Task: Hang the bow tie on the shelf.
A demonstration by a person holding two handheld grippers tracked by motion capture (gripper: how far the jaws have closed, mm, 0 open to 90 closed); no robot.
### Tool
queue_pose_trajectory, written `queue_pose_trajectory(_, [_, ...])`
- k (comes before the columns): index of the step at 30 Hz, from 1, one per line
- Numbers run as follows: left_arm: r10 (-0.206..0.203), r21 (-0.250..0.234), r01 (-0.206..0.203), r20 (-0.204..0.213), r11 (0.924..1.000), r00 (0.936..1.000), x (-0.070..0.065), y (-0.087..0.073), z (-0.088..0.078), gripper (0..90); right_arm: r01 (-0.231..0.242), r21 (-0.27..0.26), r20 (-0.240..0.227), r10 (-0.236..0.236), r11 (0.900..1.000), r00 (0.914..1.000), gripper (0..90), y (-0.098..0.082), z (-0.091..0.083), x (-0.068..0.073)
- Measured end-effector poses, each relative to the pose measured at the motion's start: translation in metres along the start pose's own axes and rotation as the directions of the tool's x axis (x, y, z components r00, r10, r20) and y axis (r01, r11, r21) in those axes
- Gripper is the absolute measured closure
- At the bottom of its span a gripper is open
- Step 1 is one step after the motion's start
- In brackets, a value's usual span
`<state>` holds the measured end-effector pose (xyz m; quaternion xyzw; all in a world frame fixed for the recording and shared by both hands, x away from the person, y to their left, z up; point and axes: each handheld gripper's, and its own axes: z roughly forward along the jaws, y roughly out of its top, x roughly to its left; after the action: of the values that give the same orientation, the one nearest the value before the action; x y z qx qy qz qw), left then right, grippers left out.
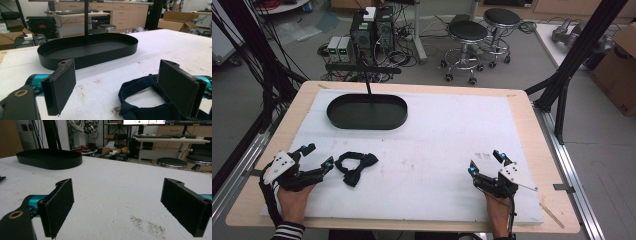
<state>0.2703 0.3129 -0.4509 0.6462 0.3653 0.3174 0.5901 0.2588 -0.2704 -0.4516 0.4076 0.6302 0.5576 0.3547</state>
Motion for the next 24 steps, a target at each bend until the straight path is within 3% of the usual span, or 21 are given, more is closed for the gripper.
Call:
queue_pose_trajectory(9, [-0.021, 0.007, 0.021, 0.039, 0.9998, 0.999, 0.001, 0.002, -0.001, 15.6, 0.003, 0.0, -0.001, -0.003, 1.0, 1.0, 10.4, 0.0, 0.0, 0.0])
queue_pose_trajectory(16, [-0.026, 0.036, 0.024, 0.051, 0.9991, 0.9984, -0.001, 0.024, -0.001, 15.4, 0.001, 0.0, -0.005, -0.001, 1.0, 1.0, 10.4, 0.0, 0.0, 0.0])
queue_pose_trajectory(19, [-0.021, 0.094, 0.015, 0.067, 0.9955, 0.9975, -0.005, 0.039, 0.002, 15.4, 0.0, 0.001, -0.007, 0.0, 1.0, 1.0, 10.4, 0.0, 0.0, 0.0])
queue_pose_trajectory(22, [-0.025, 0.119, 0.017, 0.072, 0.9928, 0.9971, -0.008, 0.044, 0.003, 15.4, 0.0, 0.001, -0.007, 0.0, 1.0, 1.0, 10.4, 0.0, 0.0, 0.0])
queue_pose_trajectory(24, [-0.038, 0.161, 0.024, 0.083, 0.9866, 0.9958, -0.012, 0.049, 0.006, 15.3, 0.0, 0.002, -0.009, 0.0, 1.0, 1.0, 10.4, 0.0, 0.0, 0.0])
